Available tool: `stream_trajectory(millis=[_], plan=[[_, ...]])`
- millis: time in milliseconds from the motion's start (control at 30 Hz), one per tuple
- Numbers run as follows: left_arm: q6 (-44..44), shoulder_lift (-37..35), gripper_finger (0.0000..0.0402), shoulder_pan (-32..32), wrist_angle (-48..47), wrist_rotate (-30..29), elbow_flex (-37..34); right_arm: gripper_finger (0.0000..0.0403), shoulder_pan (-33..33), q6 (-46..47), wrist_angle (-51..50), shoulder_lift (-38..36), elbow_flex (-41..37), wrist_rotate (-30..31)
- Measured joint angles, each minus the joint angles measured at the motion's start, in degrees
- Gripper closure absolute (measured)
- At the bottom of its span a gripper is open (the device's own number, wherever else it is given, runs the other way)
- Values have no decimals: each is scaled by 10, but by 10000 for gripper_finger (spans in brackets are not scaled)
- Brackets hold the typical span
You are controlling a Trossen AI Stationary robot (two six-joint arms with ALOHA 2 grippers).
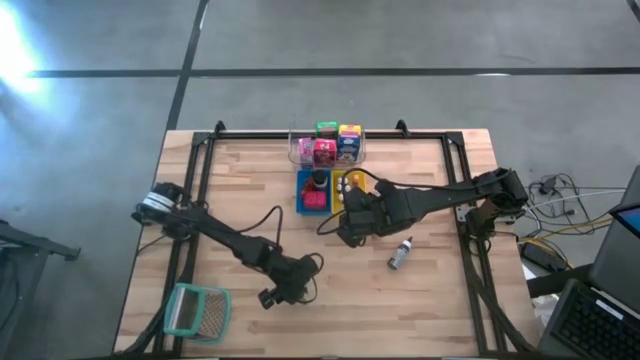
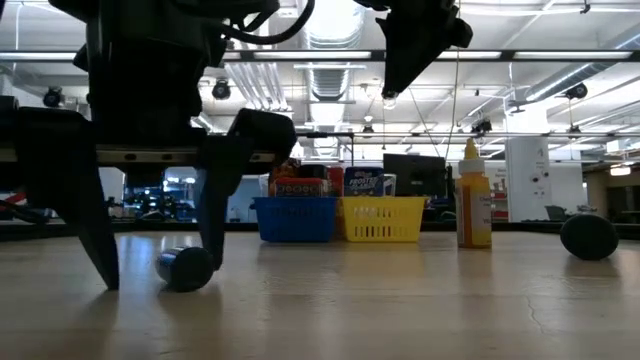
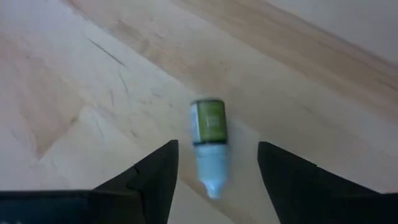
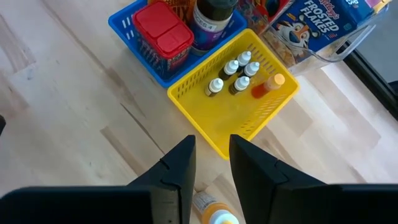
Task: Pick & Place Kitchen Items
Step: Put the small green food coloring bottle into the yellow bin
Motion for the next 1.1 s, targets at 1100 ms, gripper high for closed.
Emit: stream_trajectory(millis=[1100], plan=[[-279,4,198,-42,58,-133,-70,307,0,3,-12,0,0,5]])
